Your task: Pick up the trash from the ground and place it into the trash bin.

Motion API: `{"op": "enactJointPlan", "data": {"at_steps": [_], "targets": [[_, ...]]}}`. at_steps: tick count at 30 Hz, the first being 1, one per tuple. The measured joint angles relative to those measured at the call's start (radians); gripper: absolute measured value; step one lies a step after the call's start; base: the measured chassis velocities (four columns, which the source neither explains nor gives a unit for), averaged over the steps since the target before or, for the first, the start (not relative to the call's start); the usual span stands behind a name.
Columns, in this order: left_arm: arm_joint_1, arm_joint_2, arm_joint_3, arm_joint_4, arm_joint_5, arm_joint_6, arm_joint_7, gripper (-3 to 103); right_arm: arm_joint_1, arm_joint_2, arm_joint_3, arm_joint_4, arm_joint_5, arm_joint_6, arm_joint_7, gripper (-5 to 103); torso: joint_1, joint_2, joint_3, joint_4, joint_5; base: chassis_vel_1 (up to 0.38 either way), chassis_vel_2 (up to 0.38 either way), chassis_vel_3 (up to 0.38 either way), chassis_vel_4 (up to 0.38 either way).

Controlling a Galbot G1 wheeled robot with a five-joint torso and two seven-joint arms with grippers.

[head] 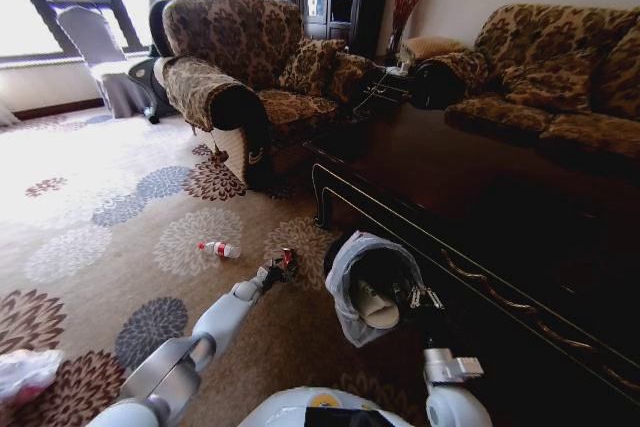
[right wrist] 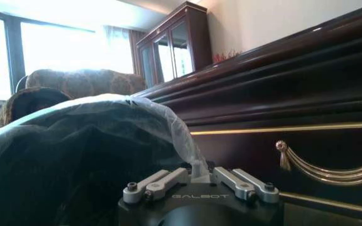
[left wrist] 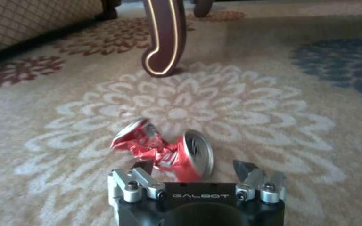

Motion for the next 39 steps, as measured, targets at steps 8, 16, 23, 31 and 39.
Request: {"op": "enactJointPlan", "data": {"at_steps": [8, 16, 23, 31, 39], "targets": [[-0.013, -0.008, -0.005, 0.023, 0.010, -0.011, 0.010, 69, 0.011, -0.001, 0.000, -0.011, 0.004, 0.001, 0.000, 0, 0.000, 0.000, 0.000, 0.0001, 0.0000, 0.000, 0.000, 0.000, 0.000], [0.034, 0.034, 0.009, -0.124, 0.010, 0.021, -0.064, 45, 0.015, -0.005, 0.003, -0.015, 0.012, 0.002, 0.000, 0, 0.000, 0.000, 0.000, 0.0000, 0.0000, 0.000, 0.000, 0.000, 0.000], [0.069, 0.061, 0.039, -0.233, -0.047, 0.042, -0.070, 26, 0.024, -0.004, 0.001, -0.017, 0.014, 0.002, 0.000, 0, 0.000, 0.000, 0.000, 0.0003, 0.0002, 0.000, 0.000, 0.000, 0.000], [0.014, -0.010, 0.041, -0.087, -0.003, 0.018, -0.133, 7, 0.008, -0.004, 0.007, -0.013, 0.014, 0.003, 0.000, 0, 0.000, 0.000, 0.000, -0.0001, 0.0000, 0.000, 0.000, 0.000, 0.000], [0.022, 0.009, 0.053, -0.169, -0.048, 0.019, -0.148, 39, 0.010, -0.006, 0.012, -0.013, 0.017, 0.005, 0.000, 0, 0.000, 0.000, 0.000, 0.0001, 0.0000, 0.000, 0.000, 0.000, 0.000]]}}
